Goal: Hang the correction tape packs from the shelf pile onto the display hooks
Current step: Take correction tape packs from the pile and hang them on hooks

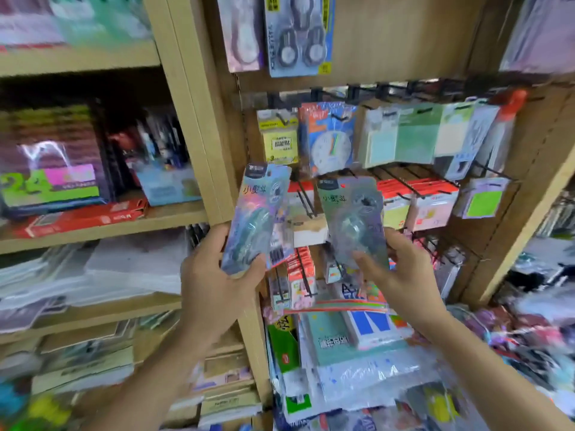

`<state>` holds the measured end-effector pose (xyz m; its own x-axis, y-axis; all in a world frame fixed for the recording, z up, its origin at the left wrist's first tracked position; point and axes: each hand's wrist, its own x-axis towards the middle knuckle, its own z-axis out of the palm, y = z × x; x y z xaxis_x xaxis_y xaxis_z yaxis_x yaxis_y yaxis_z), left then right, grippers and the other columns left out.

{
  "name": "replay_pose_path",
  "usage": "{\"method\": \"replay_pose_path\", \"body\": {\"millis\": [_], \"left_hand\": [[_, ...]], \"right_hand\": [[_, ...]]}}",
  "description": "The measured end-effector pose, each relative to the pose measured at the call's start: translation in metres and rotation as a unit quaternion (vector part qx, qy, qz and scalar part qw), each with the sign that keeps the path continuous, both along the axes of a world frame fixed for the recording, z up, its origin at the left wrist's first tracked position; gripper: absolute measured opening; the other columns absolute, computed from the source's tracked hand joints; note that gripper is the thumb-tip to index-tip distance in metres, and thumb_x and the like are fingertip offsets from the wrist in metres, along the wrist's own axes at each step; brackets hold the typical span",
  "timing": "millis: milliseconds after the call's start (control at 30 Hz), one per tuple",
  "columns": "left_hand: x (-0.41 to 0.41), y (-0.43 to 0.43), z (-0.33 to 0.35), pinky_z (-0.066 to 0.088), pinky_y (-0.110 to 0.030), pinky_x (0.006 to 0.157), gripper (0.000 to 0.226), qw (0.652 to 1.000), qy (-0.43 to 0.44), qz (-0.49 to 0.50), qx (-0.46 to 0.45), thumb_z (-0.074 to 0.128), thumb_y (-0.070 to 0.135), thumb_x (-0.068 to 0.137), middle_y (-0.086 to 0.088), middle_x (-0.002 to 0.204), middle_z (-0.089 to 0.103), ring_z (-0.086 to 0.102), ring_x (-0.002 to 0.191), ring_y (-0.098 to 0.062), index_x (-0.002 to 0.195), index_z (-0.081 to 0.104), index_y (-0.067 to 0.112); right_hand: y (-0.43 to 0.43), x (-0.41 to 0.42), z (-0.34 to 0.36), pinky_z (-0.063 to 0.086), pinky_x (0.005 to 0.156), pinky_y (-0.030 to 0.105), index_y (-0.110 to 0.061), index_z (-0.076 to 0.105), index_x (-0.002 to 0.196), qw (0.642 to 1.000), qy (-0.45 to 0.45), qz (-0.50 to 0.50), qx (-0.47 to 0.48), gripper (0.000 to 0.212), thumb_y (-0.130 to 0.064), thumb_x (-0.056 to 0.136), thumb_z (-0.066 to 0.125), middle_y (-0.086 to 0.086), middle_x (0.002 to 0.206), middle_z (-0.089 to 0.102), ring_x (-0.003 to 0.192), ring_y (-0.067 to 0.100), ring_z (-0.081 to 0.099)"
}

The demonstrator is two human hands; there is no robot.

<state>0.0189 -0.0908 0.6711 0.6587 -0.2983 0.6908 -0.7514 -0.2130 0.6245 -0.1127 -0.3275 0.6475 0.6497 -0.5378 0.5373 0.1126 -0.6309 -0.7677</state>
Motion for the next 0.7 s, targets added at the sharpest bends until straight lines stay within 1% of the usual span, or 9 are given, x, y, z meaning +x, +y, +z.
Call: {"method": "replay_pose_path", "body": {"millis": [33,100,167,267,333,433,533,600,700], "left_hand": [[0.004,-0.001,0.016,0.039,-0.003,0.061,0.043,1.0,-0.007,-0.001,-0.012,0.085,0.006,0.076,0.024,0.08,0.064,0.059,0.076,0.013,0.095,0.056,0.031],[0.014,-0.004,0.046,0.043,-0.008,0.061,0.039,0.999,-0.013,-0.007,-0.035,0.084,0.016,0.08,0.022,0.087,0.068,0.063,0.079,0.007,0.096,0.057,0.039],[0.023,-0.007,0.074,0.045,-0.012,0.06,0.036,0.999,-0.031,0.002,-0.038,0.083,0.023,0.082,0.025,0.092,0.067,0.064,0.08,0.003,0.095,0.055,0.043],[0.035,-0.012,0.113,0.046,-0.023,0.058,0.032,0.996,-0.08,0.038,-0.029,0.081,0.032,0.081,0.024,0.083,0.066,0.063,0.077,0.001,0.1,0.057,0.04],[0.041,-0.016,0.135,0.047,-0.028,0.059,0.03,0.993,-0.094,0.059,-0.036,0.08,0.038,0.08,0.021,0.08,0.066,0.063,0.075,-0.002,0.102,0.06,0.036],[0.052,-0.021,0.164,0.054,-0.038,0.064,0.036,0.988,-0.112,0.08,-0.074,0.076,0.05,0.077,0.013,0.08,0.069,0.065,0.072,-0.012,0.103,0.061,0.032],[0.066,-0.028,0.192,0.055,-0.046,0.073,0.043,0.977,-0.139,0.125,-0.098,0.069,0.058,0.074,0.011,0.082,0.069,0.067,0.078,-0.023,0.107,0.057,0.033],[0.075,-0.033,0.208,0.055,-0.047,0.076,0.04,0.973,-0.142,0.144,-0.111,0.071,0.056,0.077,0.014,0.082,0.066,0.067,0.078,-0.021,0.106,0.053,0.035],[0.087,-0.042,0.224,0.054,-0.045,0.071,0.04,0.967,-0.167,0.152,-0.12,0.071,0.053,0.081,0.012,0.084,0.067,0.065,0.076,-0.023,0.108,0.056,0.028]], "right_hand": [[-0.001,0.003,0.017,0.045,0.06,0.041,-0.01,0.061,0.084,1.0,-0.014,0.003,-0.019,0.03,-0.038,0.081,0.07,0.007,0.069,0.059,0.065,0.025,0.053],[-0.004,0.011,0.047,0.046,0.063,0.038,-0.017,0.064,0.091,0.998,-0.039,0.011,-0.041,0.019,-0.031,0.084,0.074,0.0,0.074,0.063,0.069,0.024,0.057],[-0.009,0.019,0.075,0.048,0.065,0.039,-0.021,0.064,0.096,0.996,-0.058,0.02,-0.062,0.017,-0.027,0.086,0.076,-0.002,0.079,0.065,0.074,0.025,0.059],[-0.016,0.036,0.114,0.051,0.068,0.05,-0.025,0.063,0.101,0.992,-0.093,0.034,-0.074,0.02,-0.03,0.085,0.073,0.008,0.086,0.067,0.079,0.033,0.062],[-0.019,0.045,0.138,0.054,0.074,0.05,-0.028,0.064,0.104,0.99,-0.111,0.045,-0.075,0.021,-0.024,0.086,0.074,0.002,0.09,0.07,0.083,0.029,0.065],[-0.02,0.058,0.175,0.054,0.077,0.039,-0.031,0.064,0.104,0.985,-0.135,0.063,-0.086,0.024,-0.017,0.087,0.074,-0.009,0.095,0.072,0.088,0.016,0.068],[-0.026,0.073,0.212,0.051,0.07,0.027,-0.031,0.064,0.104,0.98,-0.158,0.058,-0.105,0.024,-0.018,0.087,0.074,-0.011,0.092,0.073,0.08,0.007,0.066],[-0.029,0.084,0.234,0.047,0.064,0.02,-0.028,0.063,0.108,0.98,-0.16,0.046,-0.112,0.023,-0.021,0.088,0.074,-0.008,0.092,0.074,0.078,0.005,0.065],[-0.03,0.1,0.256,0.045,0.062,0.008,-0.02,0.063,0.111,0.98,-0.16,0.064,-0.098,0.026,-0.012,0.088,0.073,-0.007,0.096,0.072,0.077,-0.006,0.066]]}}
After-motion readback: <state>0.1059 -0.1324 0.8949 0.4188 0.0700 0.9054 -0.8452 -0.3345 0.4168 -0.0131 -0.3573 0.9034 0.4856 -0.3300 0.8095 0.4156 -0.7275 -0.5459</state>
